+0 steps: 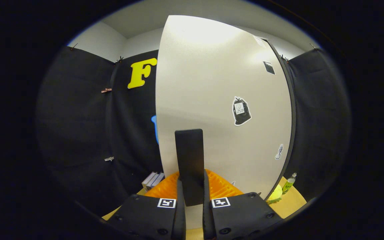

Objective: Open the shoe cabinet door, grab the shoes and put them into the shoe cabinet, then close the shoe cabinet door.

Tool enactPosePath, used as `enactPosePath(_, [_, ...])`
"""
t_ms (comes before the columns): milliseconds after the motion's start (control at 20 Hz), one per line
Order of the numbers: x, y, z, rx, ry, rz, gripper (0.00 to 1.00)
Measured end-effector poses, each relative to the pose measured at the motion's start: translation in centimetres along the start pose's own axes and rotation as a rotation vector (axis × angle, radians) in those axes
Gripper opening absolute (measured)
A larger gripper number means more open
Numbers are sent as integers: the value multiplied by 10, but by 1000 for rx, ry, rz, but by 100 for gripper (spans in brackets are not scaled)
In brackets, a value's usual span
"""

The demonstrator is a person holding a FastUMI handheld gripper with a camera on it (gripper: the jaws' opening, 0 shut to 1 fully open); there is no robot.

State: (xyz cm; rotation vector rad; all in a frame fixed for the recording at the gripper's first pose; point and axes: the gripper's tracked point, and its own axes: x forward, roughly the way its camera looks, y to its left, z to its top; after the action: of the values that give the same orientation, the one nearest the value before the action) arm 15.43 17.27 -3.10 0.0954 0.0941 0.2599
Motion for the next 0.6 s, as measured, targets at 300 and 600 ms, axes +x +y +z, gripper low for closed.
enactPosePath(300, [-45, -20, 1, 10, -9, 32, 24])
enactPosePath(600, [-84, -52, 3, 4, -13, 32, 23])
